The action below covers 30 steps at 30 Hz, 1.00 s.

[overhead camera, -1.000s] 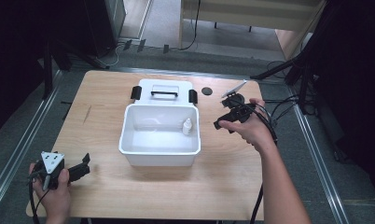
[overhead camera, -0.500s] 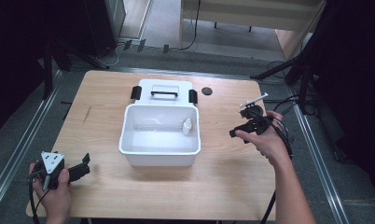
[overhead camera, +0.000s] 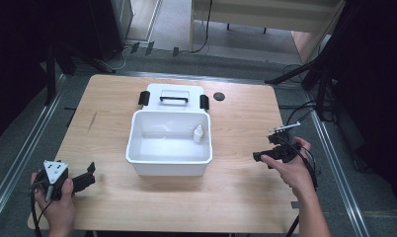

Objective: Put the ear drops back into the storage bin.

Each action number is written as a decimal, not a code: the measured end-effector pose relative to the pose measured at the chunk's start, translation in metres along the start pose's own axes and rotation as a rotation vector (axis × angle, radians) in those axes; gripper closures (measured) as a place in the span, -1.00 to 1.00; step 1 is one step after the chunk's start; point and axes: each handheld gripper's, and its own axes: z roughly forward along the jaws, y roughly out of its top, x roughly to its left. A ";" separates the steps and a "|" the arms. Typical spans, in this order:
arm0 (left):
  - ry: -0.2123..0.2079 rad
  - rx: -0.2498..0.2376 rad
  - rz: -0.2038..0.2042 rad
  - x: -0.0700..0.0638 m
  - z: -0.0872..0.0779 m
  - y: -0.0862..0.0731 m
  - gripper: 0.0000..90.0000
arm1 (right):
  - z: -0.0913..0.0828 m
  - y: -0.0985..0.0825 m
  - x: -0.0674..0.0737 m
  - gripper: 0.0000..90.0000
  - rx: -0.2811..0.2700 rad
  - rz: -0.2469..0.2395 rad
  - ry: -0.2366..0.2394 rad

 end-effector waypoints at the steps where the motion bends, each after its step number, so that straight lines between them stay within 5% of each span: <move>1: 0.000 -0.001 0.000 0.000 0.000 0.000 -1.00 | 0.001 -0.005 -0.001 -1.00 -0.004 0.010 0.007; 9: 0.001 0.001 0.003 0.000 0.000 0.000 -1.00 | 0.008 -0.041 -0.015 -1.00 -0.069 0.049 0.023; 30: 0.004 -0.003 0.005 -0.001 0.000 0.000 -1.00 | 0.019 -0.127 -0.037 -1.00 -0.363 0.130 0.043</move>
